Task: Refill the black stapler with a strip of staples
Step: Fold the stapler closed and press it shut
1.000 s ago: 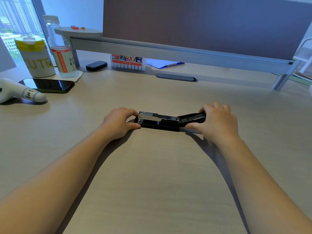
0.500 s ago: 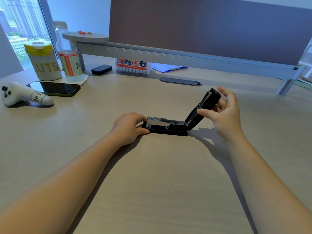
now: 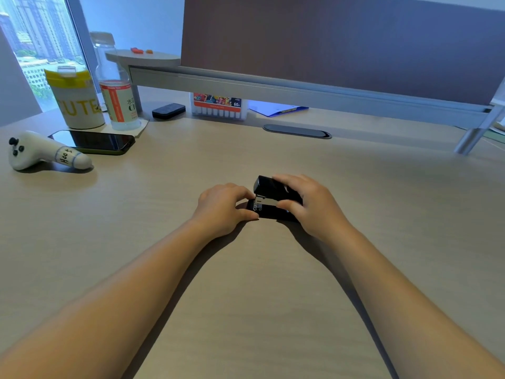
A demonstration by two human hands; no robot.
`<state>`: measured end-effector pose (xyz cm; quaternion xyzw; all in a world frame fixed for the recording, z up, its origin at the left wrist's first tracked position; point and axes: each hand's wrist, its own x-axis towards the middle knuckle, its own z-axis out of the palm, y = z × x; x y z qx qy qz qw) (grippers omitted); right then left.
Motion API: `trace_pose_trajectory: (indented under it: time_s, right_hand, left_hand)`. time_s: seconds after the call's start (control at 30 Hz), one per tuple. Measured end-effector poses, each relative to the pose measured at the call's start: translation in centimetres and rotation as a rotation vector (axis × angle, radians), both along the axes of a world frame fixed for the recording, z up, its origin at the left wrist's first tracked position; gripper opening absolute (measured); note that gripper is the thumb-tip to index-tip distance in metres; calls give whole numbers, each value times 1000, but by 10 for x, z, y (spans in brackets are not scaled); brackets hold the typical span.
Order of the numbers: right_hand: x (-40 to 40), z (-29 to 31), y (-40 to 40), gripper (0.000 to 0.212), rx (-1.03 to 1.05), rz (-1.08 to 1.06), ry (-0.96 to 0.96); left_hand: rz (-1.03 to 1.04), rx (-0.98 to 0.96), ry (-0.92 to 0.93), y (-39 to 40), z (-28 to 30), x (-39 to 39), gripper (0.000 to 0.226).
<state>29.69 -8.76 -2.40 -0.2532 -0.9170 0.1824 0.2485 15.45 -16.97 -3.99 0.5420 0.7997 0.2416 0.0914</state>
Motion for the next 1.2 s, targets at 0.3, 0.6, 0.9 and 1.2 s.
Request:
trace_pose_trajectory:
  time_s: [0.3, 0.6, 0.9, 1.2]
  right_hand:
    - [28, -8, 7, 53, -250, -146, -1]
    - [33, -11, 4, 44, -328, -176, 39]
    - [35, -13, 8, 43, -355, -199, 55]
    - [42, -14, 17, 44, -307, -312, -67]
  left_hand:
    - [-26, 195, -509, -6, 3, 6, 68]
    - [119, 216, -679, 0, 6, 7, 79]
    - [62, 170, -585, 2, 2, 3, 50]
    - [9, 99, -395, -4, 2, 0, 55]
